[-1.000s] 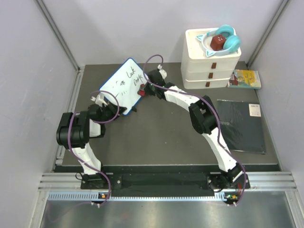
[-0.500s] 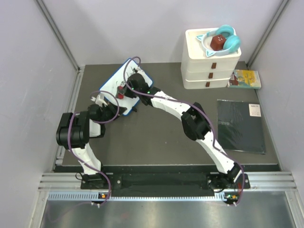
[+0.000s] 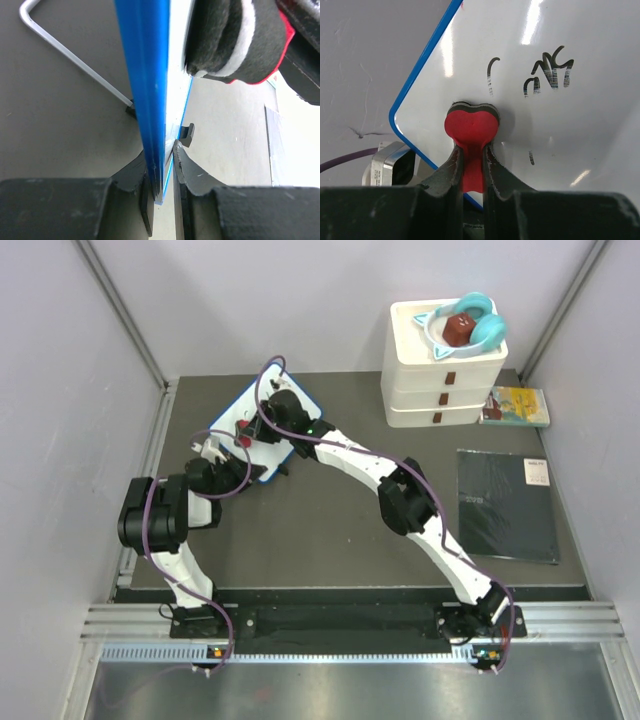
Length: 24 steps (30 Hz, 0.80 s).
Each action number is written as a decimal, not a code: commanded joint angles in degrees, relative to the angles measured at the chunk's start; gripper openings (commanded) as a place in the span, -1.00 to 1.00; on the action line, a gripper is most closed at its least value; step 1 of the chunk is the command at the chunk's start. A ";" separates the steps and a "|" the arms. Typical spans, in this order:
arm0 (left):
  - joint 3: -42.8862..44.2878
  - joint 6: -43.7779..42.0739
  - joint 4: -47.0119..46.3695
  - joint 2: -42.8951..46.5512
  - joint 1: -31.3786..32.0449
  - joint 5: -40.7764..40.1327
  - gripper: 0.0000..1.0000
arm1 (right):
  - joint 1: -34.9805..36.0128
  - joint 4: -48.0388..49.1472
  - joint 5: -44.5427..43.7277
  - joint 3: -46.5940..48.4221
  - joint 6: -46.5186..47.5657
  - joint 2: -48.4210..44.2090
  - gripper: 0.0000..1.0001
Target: Erase the whiteboard
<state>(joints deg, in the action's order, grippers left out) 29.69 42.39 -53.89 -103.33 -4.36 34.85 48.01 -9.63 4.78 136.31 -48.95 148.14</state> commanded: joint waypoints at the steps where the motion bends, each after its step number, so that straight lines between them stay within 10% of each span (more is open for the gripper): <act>1: -0.43 -2.05 8.80 0.32 1.72 1.01 -0.94 | 0.51 -7.85 -4.76 0.54 3.33 2.42 -1.00; 12: -0.78 -2.31 8.54 0.67 1.72 1.53 -0.94 | -4.41 -7.95 -12.42 -12.91 -0.01 -2.15 -1.00; 24: -1.04 -2.40 8.18 0.85 1.64 1.98 -0.94 | -6.17 -1.54 -2.15 -8.28 4.38 0.04 -1.00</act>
<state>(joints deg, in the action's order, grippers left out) 29.80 41.78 -53.49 -102.98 -4.08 34.41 42.39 -9.30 0.30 124.64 -49.34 143.06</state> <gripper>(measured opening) 0.209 0.128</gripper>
